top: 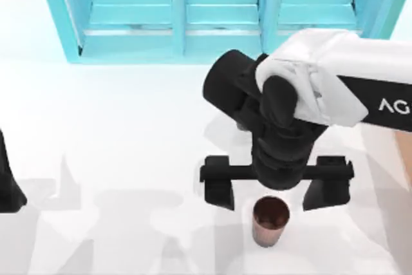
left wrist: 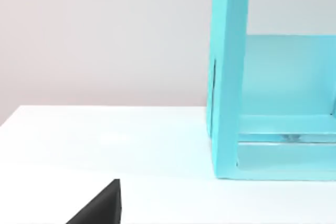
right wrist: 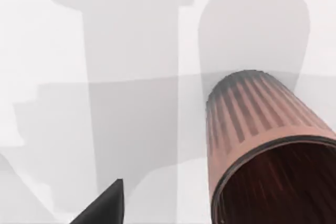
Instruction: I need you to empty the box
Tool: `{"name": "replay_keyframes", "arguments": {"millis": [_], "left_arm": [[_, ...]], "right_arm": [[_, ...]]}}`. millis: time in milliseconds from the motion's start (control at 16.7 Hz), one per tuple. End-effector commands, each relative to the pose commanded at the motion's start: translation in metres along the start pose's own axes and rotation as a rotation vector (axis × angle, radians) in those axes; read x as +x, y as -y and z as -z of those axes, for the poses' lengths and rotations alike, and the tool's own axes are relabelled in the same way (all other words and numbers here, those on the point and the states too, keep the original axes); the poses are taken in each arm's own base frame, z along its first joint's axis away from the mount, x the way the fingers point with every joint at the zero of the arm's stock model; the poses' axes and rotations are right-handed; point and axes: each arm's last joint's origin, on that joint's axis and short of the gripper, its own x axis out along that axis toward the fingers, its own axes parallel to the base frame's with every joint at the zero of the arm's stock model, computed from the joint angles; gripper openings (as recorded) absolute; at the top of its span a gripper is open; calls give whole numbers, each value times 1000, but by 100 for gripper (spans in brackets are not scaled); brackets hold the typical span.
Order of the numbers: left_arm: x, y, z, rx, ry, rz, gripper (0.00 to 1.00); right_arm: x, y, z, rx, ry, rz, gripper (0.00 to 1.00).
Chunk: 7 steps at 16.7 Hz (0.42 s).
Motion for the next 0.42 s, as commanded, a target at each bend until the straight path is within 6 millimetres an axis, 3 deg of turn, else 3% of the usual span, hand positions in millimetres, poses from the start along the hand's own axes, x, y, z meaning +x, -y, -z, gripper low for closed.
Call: {"name": "replay_keyframes", "arguments": {"millis": [300, 420], "left_arm": [[0, 0, 0, 0, 0, 0, 100], [0, 0, 0, 0, 0, 0, 100]], "right_arm": [[-56, 2, 2, 2, -14, 16, 100], [-69, 5, 3, -1, -4, 2, 100]]}}
